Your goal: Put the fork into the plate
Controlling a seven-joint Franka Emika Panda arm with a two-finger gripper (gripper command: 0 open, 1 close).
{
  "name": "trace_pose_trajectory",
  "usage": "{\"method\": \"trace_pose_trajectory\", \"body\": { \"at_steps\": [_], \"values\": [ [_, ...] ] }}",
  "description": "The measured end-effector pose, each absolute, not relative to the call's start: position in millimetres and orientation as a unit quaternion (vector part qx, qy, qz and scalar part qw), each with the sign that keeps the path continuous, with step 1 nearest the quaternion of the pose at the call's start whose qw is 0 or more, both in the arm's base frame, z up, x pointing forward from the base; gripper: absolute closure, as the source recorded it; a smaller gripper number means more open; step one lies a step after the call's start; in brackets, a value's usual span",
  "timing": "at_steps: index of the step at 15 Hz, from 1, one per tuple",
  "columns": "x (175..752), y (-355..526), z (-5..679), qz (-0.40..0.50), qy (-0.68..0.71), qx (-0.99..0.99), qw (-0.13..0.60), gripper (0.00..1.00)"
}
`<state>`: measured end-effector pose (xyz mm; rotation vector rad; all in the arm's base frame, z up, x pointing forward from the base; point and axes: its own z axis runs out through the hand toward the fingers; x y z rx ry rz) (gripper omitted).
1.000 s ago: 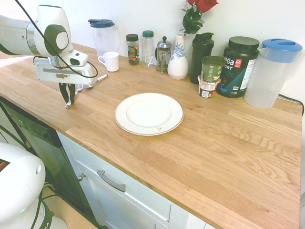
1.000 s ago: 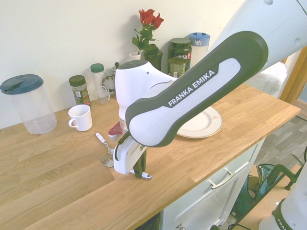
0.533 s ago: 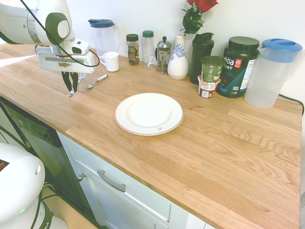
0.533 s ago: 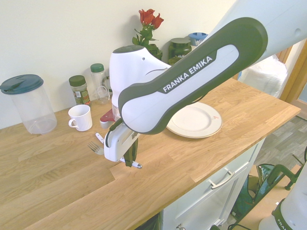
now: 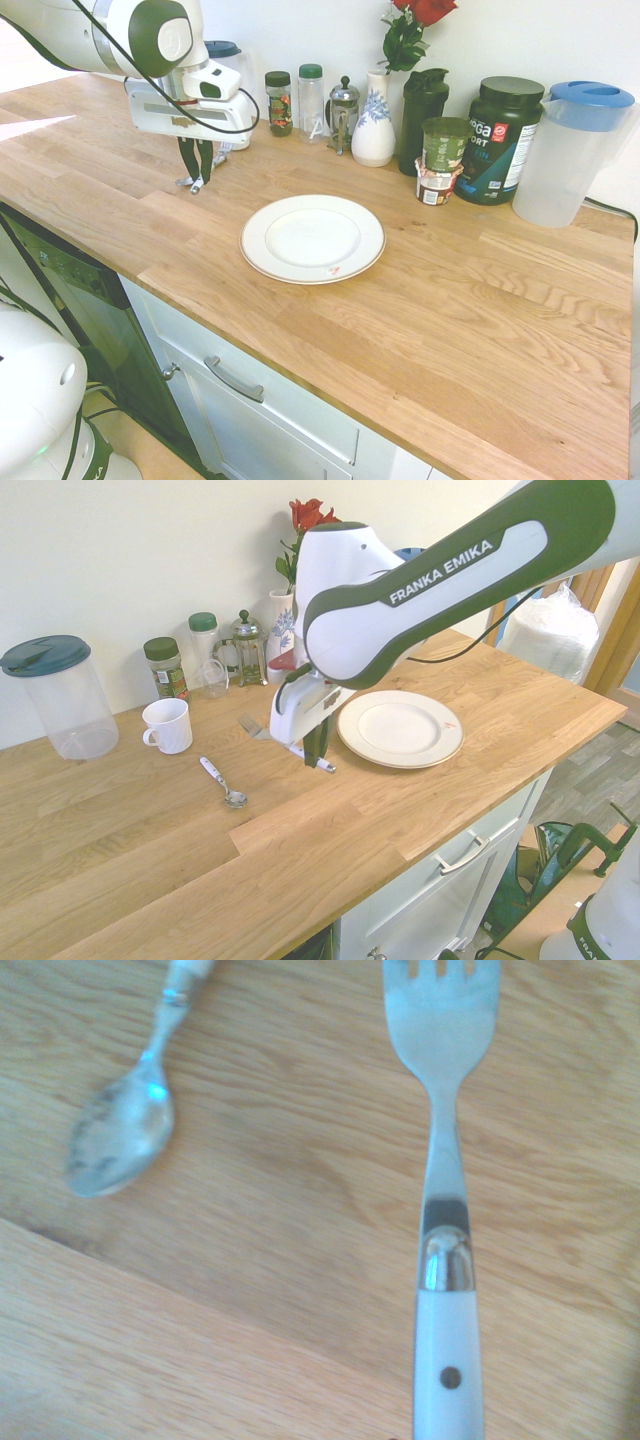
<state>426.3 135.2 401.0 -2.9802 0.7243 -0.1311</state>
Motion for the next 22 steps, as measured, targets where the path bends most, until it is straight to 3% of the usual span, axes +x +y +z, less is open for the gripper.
{"method": "trace_pose_trajectory", "body": {
  "at_steps": [9,18,19,22],
  "values": [
    [407.2,-26.7,378.9,-0.040,0.324,-0.944,0.048,1.00],
    [400.8,-44.0,344.8,-0.035,0.339,-0.939,0.054,1.00],
    [400.9,-44.1,344.6,-0.035,0.339,-0.938,0.055,0.00],
    [400.9,-44.2,344.6,-0.035,0.340,-0.938,0.056,0.00]
  ]
}}
